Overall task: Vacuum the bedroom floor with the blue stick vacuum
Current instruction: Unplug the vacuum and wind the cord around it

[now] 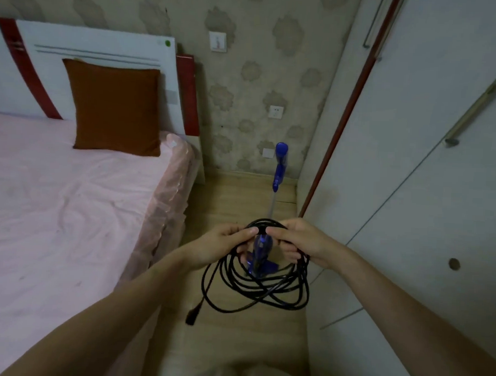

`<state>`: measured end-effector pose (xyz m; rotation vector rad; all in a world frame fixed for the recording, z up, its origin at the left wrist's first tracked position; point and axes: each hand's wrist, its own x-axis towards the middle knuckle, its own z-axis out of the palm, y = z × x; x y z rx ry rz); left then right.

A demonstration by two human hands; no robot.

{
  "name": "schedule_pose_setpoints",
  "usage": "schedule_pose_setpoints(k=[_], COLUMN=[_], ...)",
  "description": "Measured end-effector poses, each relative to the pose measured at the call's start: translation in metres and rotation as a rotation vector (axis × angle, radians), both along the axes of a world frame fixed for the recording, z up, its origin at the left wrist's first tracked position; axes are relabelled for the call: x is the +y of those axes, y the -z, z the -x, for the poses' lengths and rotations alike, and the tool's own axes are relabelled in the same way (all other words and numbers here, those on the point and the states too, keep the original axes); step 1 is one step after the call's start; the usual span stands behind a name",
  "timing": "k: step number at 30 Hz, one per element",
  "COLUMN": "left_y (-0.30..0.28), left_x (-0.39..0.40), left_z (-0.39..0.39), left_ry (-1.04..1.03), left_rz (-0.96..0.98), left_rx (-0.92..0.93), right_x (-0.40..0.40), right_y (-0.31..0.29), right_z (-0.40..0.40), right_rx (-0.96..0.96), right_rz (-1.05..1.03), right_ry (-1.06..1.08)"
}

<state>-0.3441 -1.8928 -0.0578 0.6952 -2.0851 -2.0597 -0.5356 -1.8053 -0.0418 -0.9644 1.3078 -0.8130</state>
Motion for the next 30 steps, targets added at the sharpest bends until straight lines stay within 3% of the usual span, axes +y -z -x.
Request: schedule_pose_setpoints(k=[5,8,13,18,23,30], left_y=[0.003,0.005,0.013,0.029,0.04,0.05], left_x=[-0.016,-0.031,-0.054,-0.078,-0.101,-0.129], left_z=[0.027,0.045,0.064,0.073,0.069,0.054], left_ry=[-0.06,-0.083,-0.13,-0.17,-0.177,-0.182], left_rz=[-0.178,-0.273,-0.084,0.101,0.157,0.046], left_rx=[0.011,-0.046,-0.199,-0.32,-0.419,-0.409], right_x=[-0.01,-0.023,-0.072,-0.131,-0.167,-0.192], right_y=[0.014,0.027,0.068,0.104,0.129,0.139], right_z=[0.028,0.044,0.075,0.087,0.086,0.075], right_rx=[0.111,0.148,0.057,0.029,-0.197,-0.675], right_rz=[0.09,0.033,-0.182,-0.314,-0.386,-0.358], right_ry=[0.098,0.113,0.571,0.668,0.751,0.881])
